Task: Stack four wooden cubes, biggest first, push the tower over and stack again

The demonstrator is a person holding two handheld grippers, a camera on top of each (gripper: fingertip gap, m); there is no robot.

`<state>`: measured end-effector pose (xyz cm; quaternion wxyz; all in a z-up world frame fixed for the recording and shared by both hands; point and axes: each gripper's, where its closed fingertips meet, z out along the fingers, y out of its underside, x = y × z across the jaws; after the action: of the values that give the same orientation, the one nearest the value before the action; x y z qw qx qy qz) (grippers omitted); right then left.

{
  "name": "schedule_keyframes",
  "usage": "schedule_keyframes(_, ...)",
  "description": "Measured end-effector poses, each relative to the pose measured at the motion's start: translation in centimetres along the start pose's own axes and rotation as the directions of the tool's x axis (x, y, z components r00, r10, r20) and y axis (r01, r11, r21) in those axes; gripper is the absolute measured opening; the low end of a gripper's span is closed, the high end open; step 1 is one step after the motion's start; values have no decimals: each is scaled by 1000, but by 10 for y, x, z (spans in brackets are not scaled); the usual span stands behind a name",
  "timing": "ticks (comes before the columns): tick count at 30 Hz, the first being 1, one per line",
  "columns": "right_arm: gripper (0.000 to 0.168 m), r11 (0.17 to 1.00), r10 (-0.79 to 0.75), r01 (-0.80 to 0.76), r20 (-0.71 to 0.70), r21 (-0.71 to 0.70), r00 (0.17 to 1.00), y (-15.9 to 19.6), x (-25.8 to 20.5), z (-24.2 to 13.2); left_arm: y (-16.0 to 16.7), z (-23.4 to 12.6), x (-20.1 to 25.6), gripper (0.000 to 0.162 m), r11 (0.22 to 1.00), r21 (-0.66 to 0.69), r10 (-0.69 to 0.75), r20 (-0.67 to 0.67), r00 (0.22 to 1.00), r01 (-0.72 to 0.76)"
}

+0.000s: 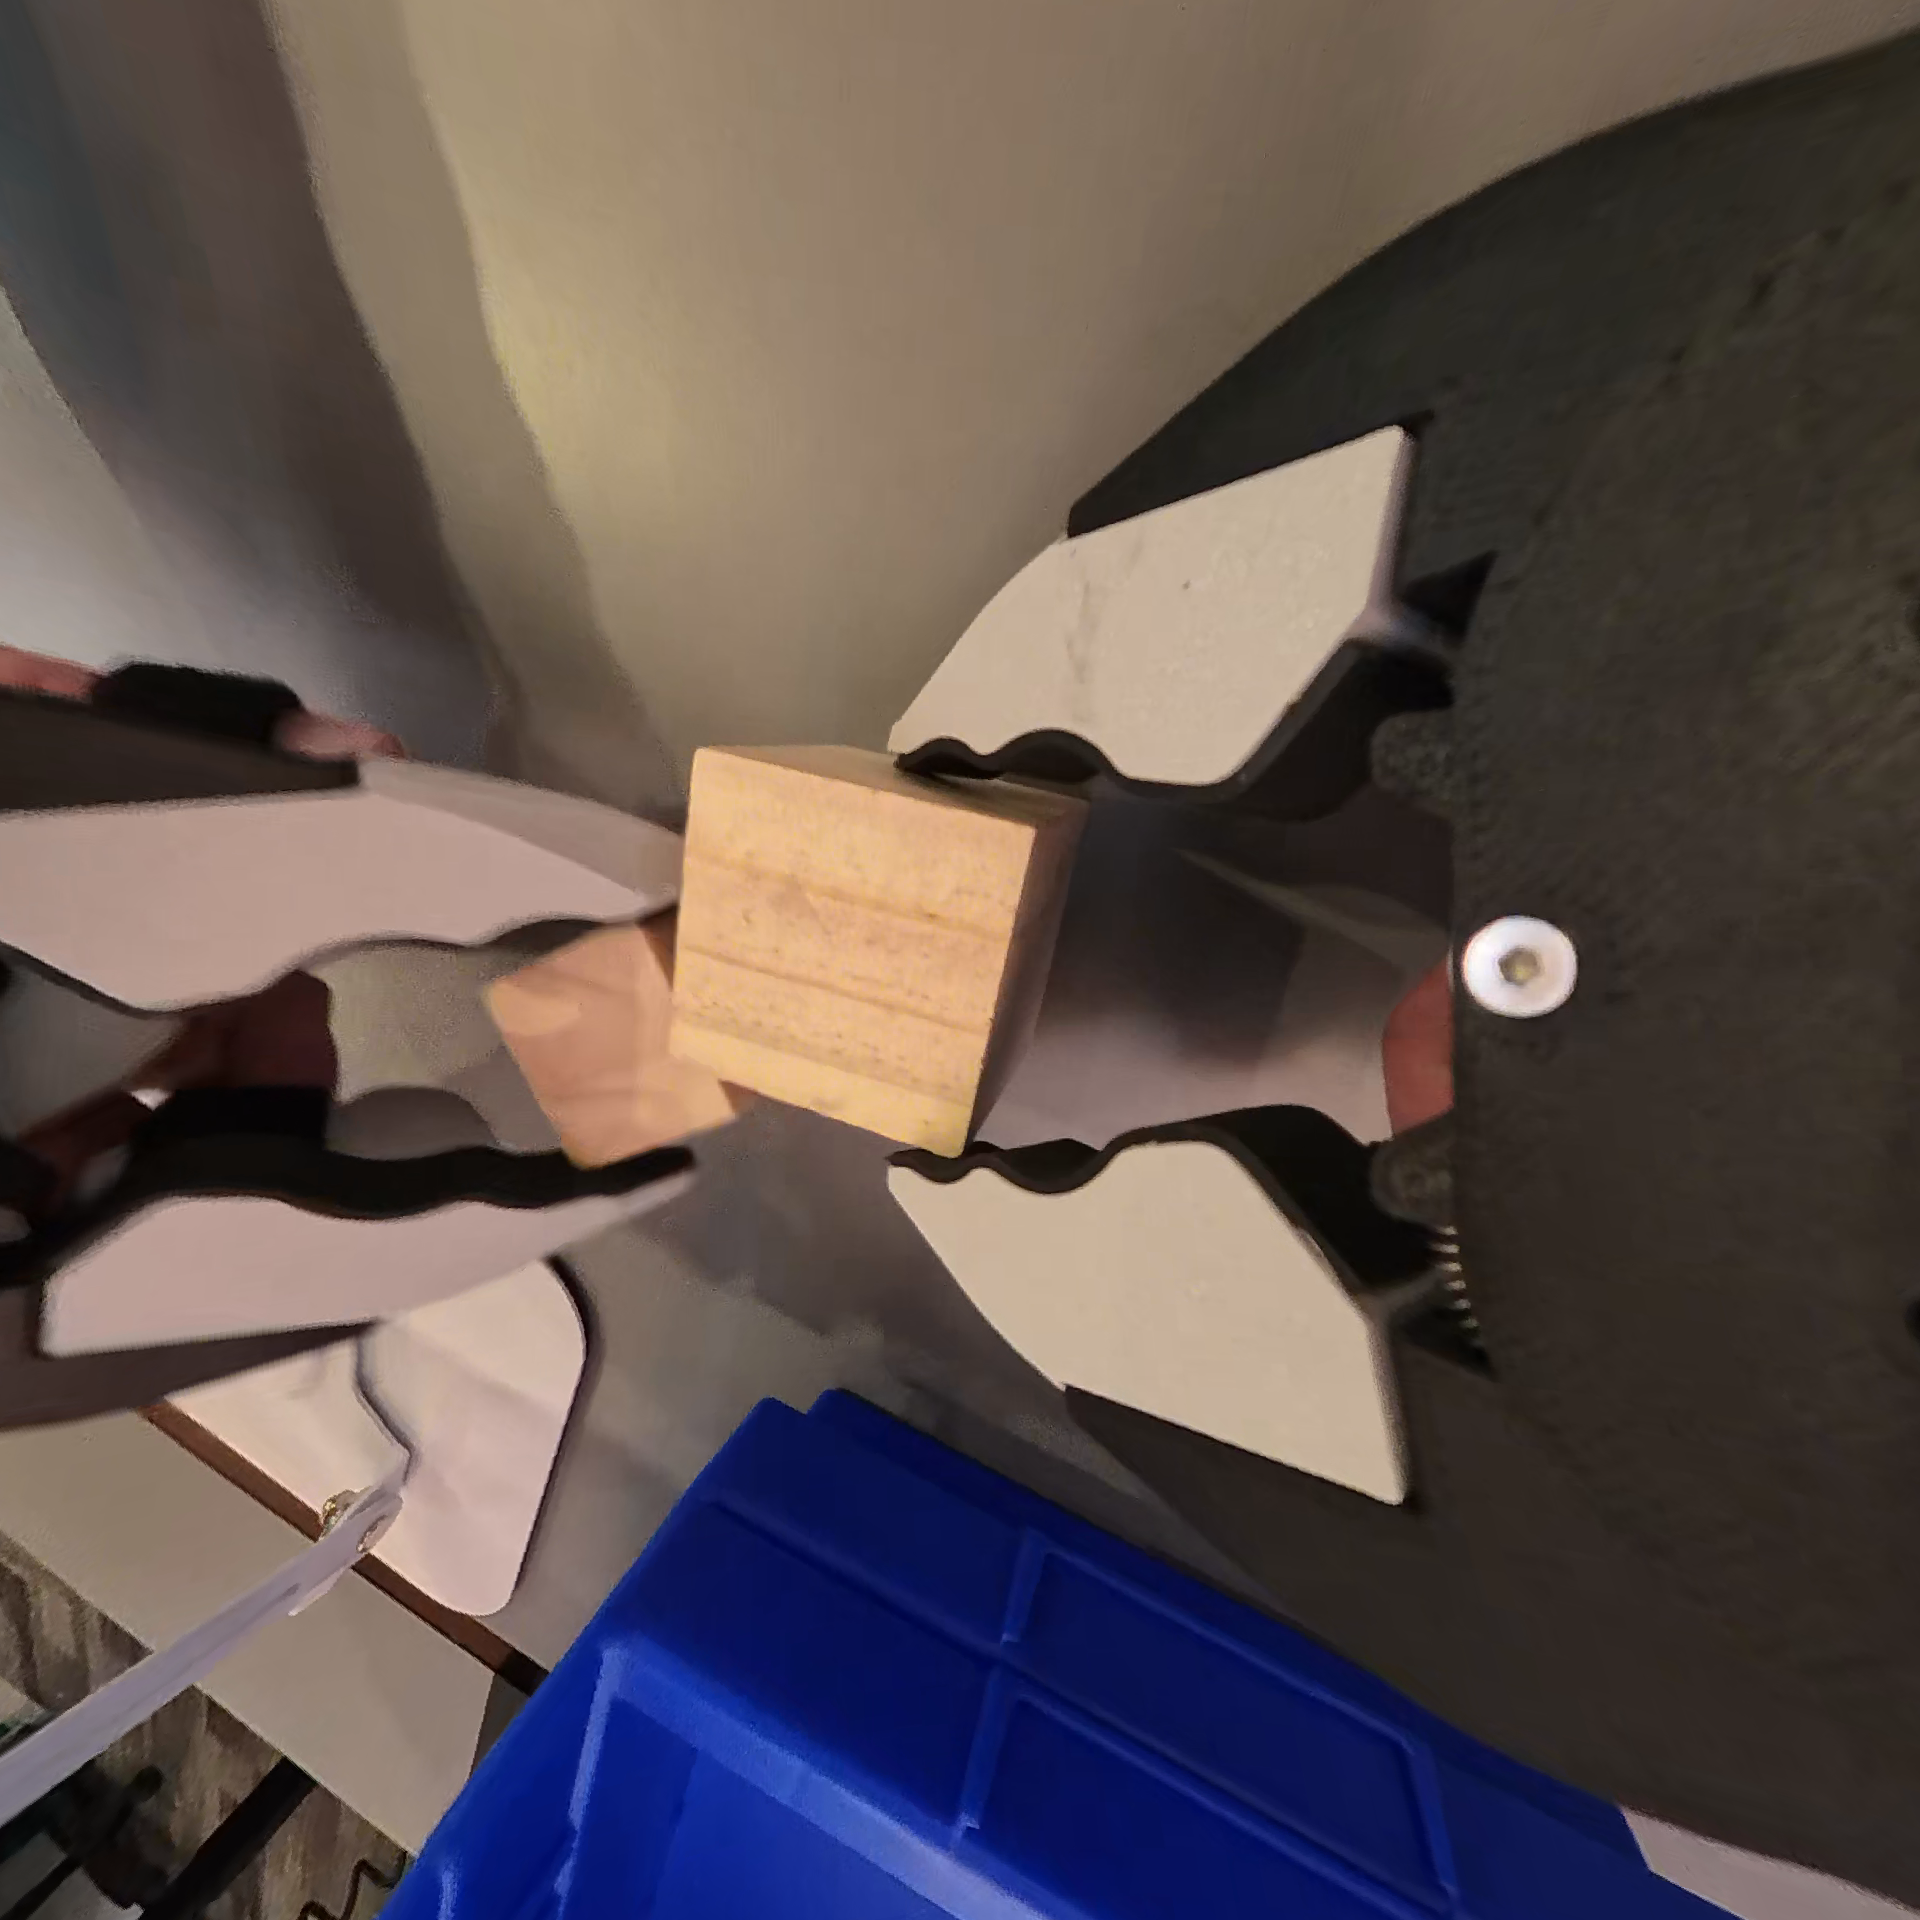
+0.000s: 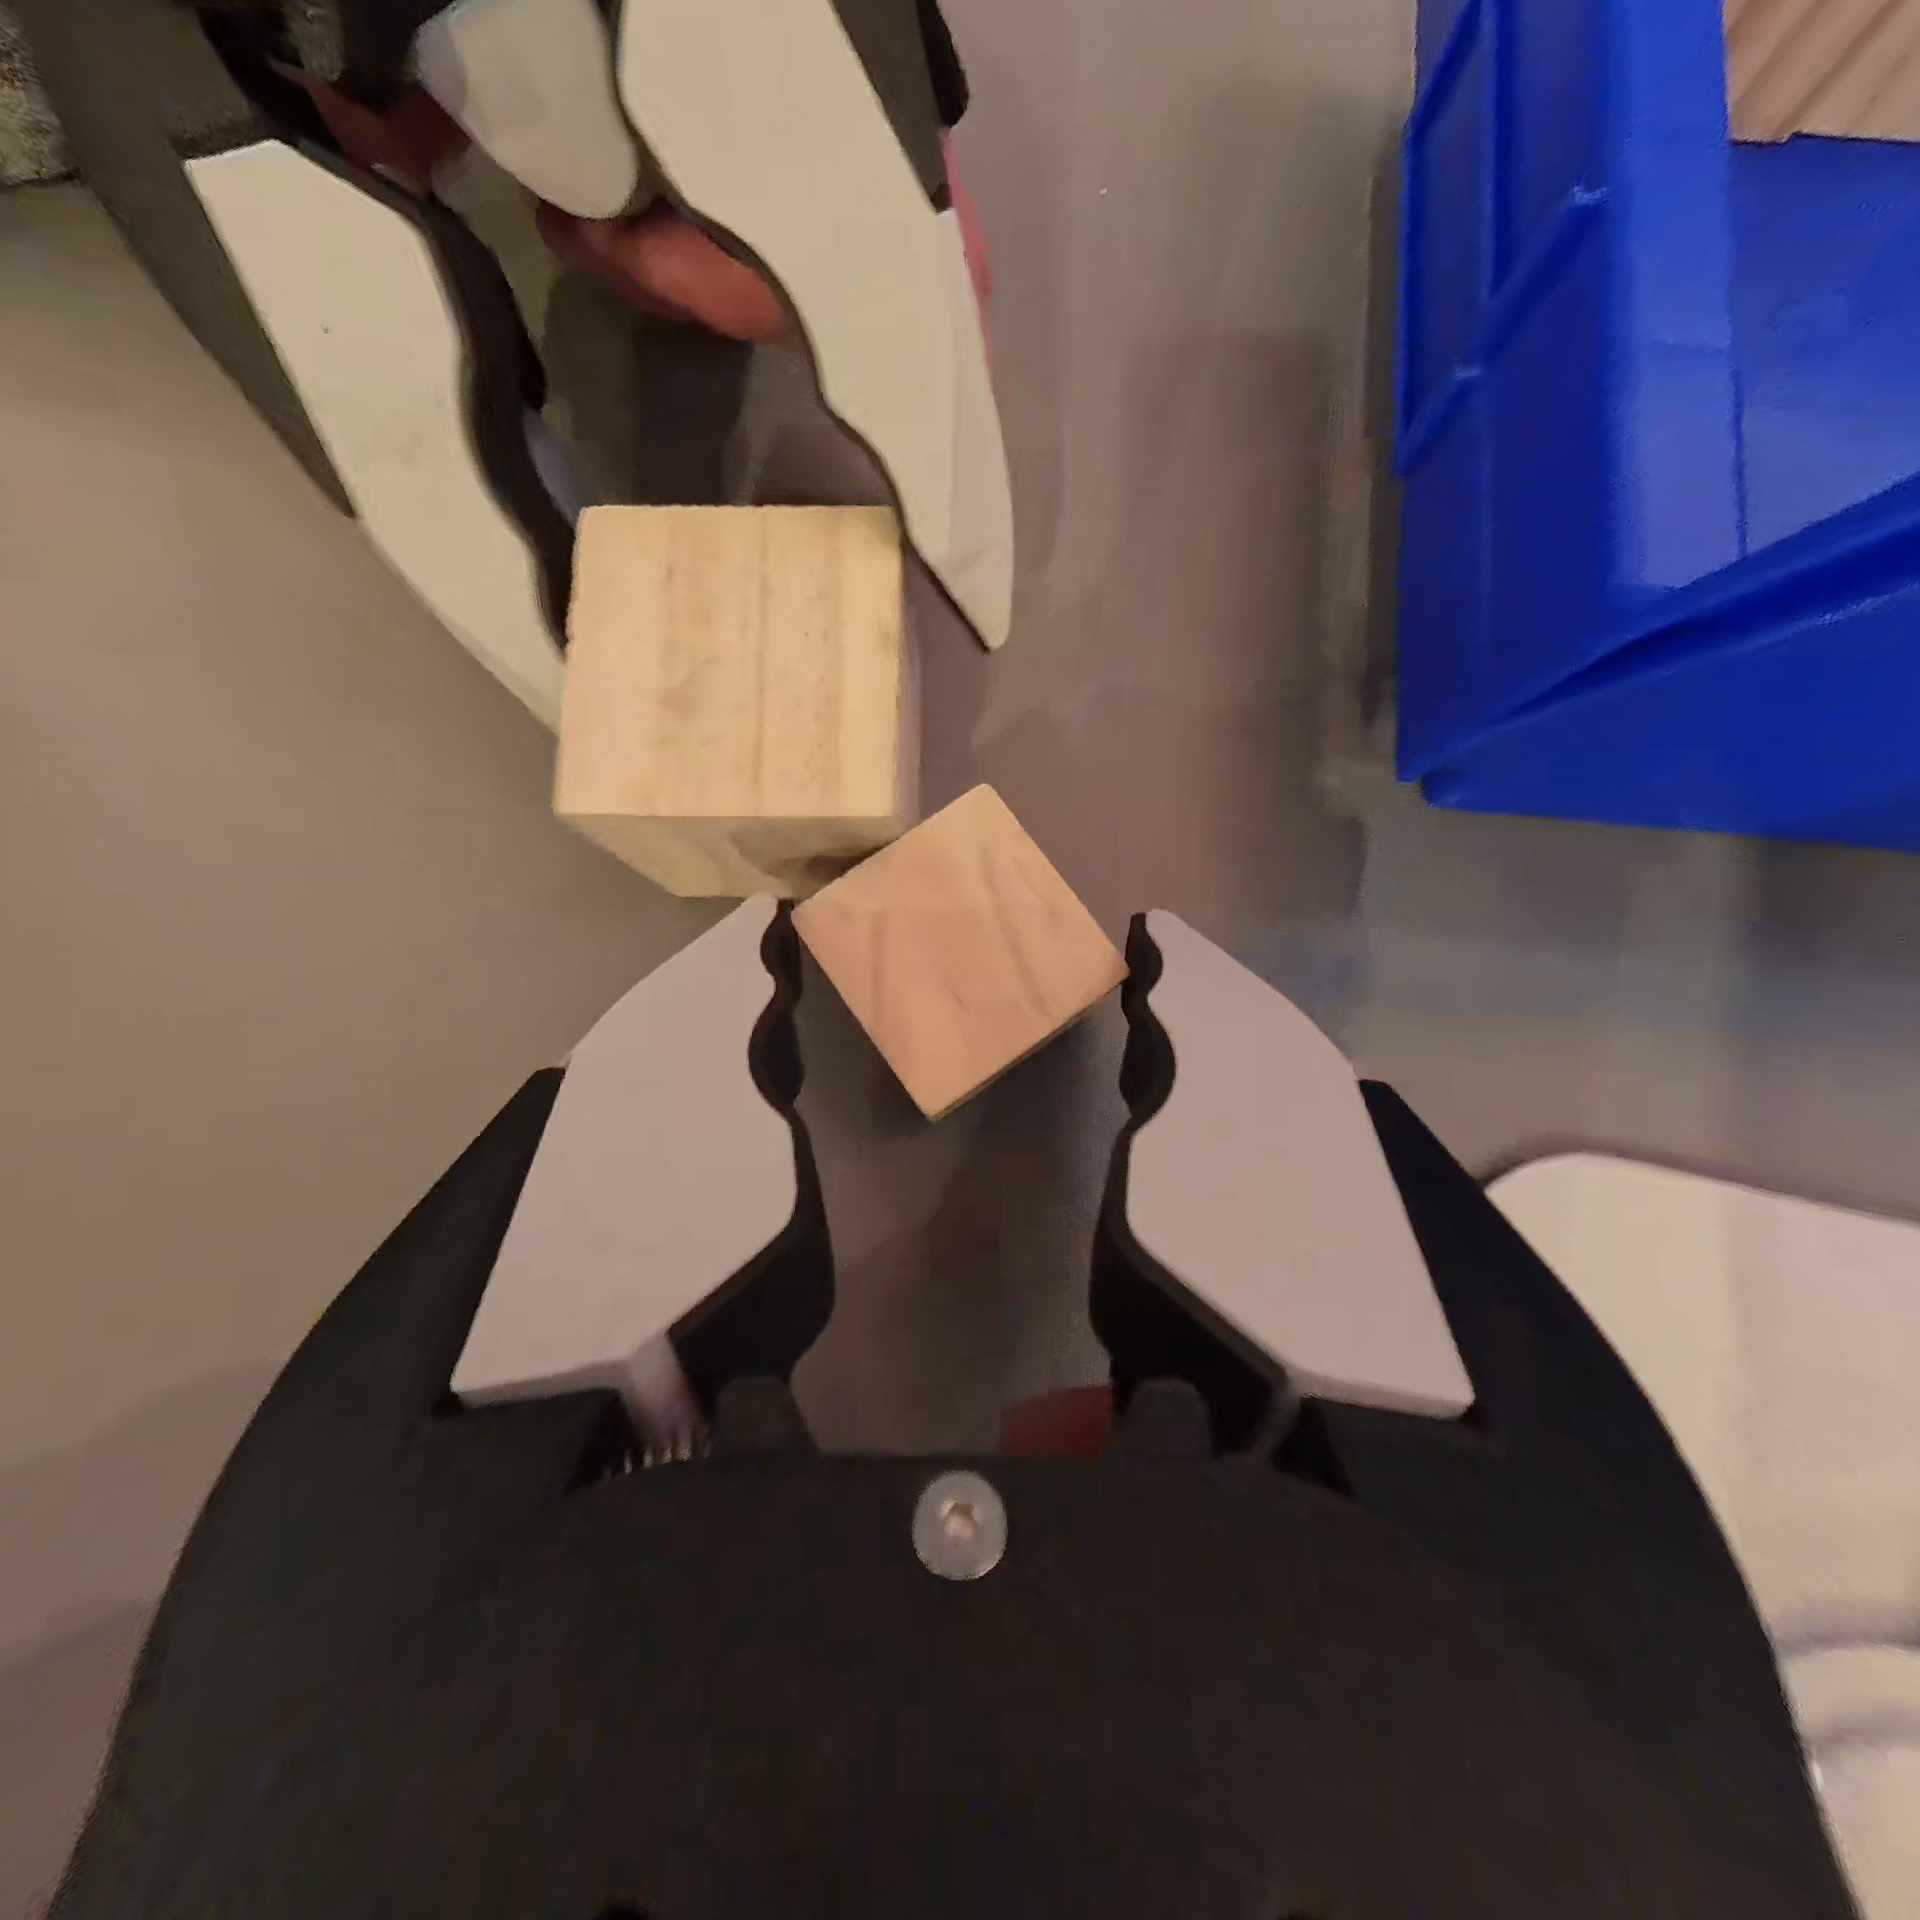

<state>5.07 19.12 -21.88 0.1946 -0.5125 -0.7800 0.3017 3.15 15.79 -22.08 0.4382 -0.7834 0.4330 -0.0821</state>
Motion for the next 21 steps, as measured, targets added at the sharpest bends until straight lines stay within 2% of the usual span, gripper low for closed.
schedule_keyframes(3, 61, 1000, -9, 10, -34, 26, 999, 7, -22, -37, -12, 7, 8, 67, 1000, 18, -13, -14, 1000, 13)
schedule_keyframes(6, 61, 999, 13, -9, -80, 47, 997, 33, -44, -92, -43, 28, 30, 65, 999, 44, -20, -52, 998, 22)
schedule_keyframes(10, 61, 992, 115, -104, -194, 69, 974, 98, -61, -174, -96, 79, 67, 65, 999, 34, 24, -108, 994, -21)
schedule_keyframes(14, 61, 958, 283, -248, -323, 145, 903, 172, -65, -251, -171, 139, 93, 64, 992, 89, 99, -126, 987, -88)
schedule_keyframes(18, 61, 917, 397, -341, -415, 206, 819, 238, -66, -299, -234, 207, 116, 64, 983, 127, 150, -162, 975, -130)
schedule_keyframes(21, 61, 891, 453, -378, -437, 252, 777, 271, -67, -318, -265, 252, 125, 64, 982, 134, 155, -182, 971, -132)
